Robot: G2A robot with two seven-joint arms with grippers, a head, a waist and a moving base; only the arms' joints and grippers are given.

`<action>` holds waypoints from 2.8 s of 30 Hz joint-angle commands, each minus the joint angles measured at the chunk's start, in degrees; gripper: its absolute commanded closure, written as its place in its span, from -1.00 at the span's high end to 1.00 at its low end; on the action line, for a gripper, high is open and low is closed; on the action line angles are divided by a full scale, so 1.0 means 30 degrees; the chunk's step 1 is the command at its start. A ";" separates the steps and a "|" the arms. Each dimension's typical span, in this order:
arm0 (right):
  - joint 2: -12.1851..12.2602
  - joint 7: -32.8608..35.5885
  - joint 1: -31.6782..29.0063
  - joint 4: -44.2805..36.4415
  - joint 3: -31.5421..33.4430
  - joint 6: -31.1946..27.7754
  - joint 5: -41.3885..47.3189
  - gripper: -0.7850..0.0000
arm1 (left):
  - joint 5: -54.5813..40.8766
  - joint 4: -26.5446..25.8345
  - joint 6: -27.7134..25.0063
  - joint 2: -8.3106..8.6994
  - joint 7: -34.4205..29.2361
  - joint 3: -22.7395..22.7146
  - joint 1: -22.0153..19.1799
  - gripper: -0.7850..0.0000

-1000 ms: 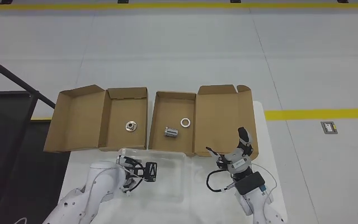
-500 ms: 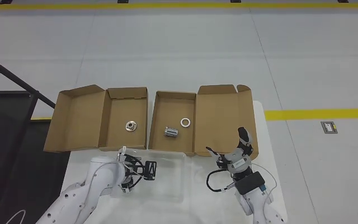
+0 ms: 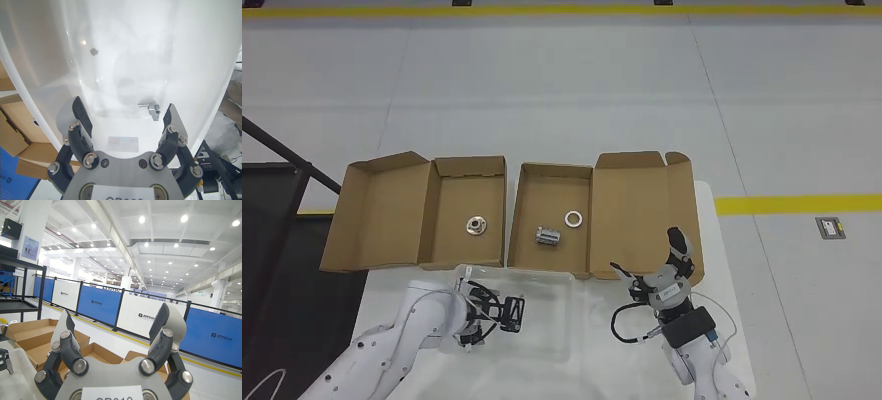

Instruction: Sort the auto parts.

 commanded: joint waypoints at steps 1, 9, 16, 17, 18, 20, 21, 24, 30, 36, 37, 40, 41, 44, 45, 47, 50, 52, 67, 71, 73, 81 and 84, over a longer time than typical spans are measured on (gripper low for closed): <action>0.0000 0.0000 0.0000 0.0000 0.0000 0.0000 0.0001 1.00 | -0.0196 0.0235 -0.0001 0.0384 -0.0001 0.0885 -0.0589 1.00; 0.0000 0.0000 0.0000 0.0000 0.0000 0.0000 0.0001 1.00 | -0.1817 0.1316 -0.0001 0.1257 -0.0002 0.3838 -0.3019 1.00; 0.0000 0.0000 0.0000 0.0000 0.0000 0.0000 0.0001 1.00 | -0.3028 0.2161 0.0265 0.1461 -0.0268 0.6513 -0.4981 1.00; 0.0000 0.0000 0.0000 0.0000 0.0000 0.0000 0.0001 1.00 | -0.3231 0.2250 0.0427 0.1446 -0.0430 0.6912 -0.5245 1.00; 0.0000 0.0000 0.0000 0.0000 0.0000 0.0000 0.0001 1.00 | -0.3511 0.2310 0.0591 0.1418 -0.0593 0.7281 -0.5507 1.00; 0.0000 0.0000 0.0000 0.0000 0.0000 0.0000 0.0001 1.00 | -0.4127 0.2454 0.0898 0.1340 -0.0900 0.8002 -0.6005 1.00; 0.0000 0.0000 0.0000 0.0000 0.0000 0.0000 0.0001 1.00 | -0.4442 0.2556 0.1051 0.1292 -0.1053 0.8361 -0.6253 1.00; 0.0000 0.0000 0.0000 0.0000 0.0000 0.0000 0.0001 1.00 | -0.5355 0.2795 0.1525 0.1125 -0.1527 0.9342 -0.6974 1.00; 0.0000 0.0000 0.0000 0.0000 0.0000 0.0000 0.0001 1.00 | -0.6675 0.3137 0.2317 0.0834 -0.2319 1.1104 -0.8201 0.98; 0.0000 0.0000 0.0000 0.0000 0.0000 0.0000 0.0001 1.00 | -0.7930 0.3389 0.3294 0.0509 -0.3294 1.2244 -0.9049 0.93; 0.0000 0.0000 0.0000 0.0000 0.0000 0.0000 0.0001 1.00 | -0.8052 0.3469 0.3442 0.0448 -0.3442 1.2417 -0.9162 0.91; 0.0000 0.0000 0.0000 0.0000 0.0000 0.0000 0.0001 1.00 | -0.8148 0.3624 0.3577 0.0257 -0.3577 1.2434 -0.9102 0.92; 0.0000 0.0000 0.0000 0.0000 0.0000 0.0000 0.0001 1.00 | -0.8092 0.3688 0.3581 0.0197 -0.3582 1.2434 -0.9048 0.92; 0.0000 0.0000 0.0000 0.0000 0.0000 0.0000 0.0001 1.00 | -0.7953 0.3956 0.3647 0.0032 -0.3649 1.2434 -0.8950 0.89; 0.0000 0.0000 0.0000 0.0000 0.0000 0.0000 0.0001 1.00 | -0.7932 0.4064 0.3747 -0.0024 -0.3748 1.2434 -0.8931 0.85; 0.0000 0.0000 0.0000 0.0000 0.0000 0.0000 0.0001 1.00 | -0.7941 0.4242 0.3850 -0.0147 -0.3852 1.2434 -0.8897 0.82; 0.0000 0.0000 0.0000 0.0000 0.0000 0.0000 0.0001 1.00 | -0.7968 0.4553 0.3906 -0.0317 -0.3907 1.2434 -0.8885 0.71; 0.0000 0.0000 0.0000 0.0000 0.0000 0.0000 0.0001 1.00 | -0.7991 0.4697 0.3869 -0.0413 -0.3870 1.2434 -0.8889 0.68; 0.0000 0.0000 0.0000 0.0000 0.0000 0.0000 0.0001 1.00 | -0.8054 0.5187 0.3971 -0.0770 -0.3972 1.2434 -0.8999 -0.51; 0.0000 0.0000 0.0000 0.0000 0.0000 0.0000 0.0001 1.00 | -0.8232 0.5164 0.3892 -0.0785 -0.3893 1.2434 -0.9118 -0.91; 0.0000 0.0000 0.0000 0.0000 0.0000 0.0000 0.0001 1.00 | -0.8329 0.5129 0.3826 -0.0777 -0.3827 1.2434 -0.9170 -0.99; 0.0000 0.0000 0.0000 0.0000 0.0000 0.0000 0.0001 1.00 | -0.9019 0.4581 0.3410 -0.0606 -0.3408 1.2169 -0.9578 -1.00; 0.0000 0.0000 0.0000 0.0000 0.0000 0.0000 0.0001 1.00 | -0.8666 0.4128 0.3110 -0.0423 -0.3108 1.1943 -0.9521 -0.88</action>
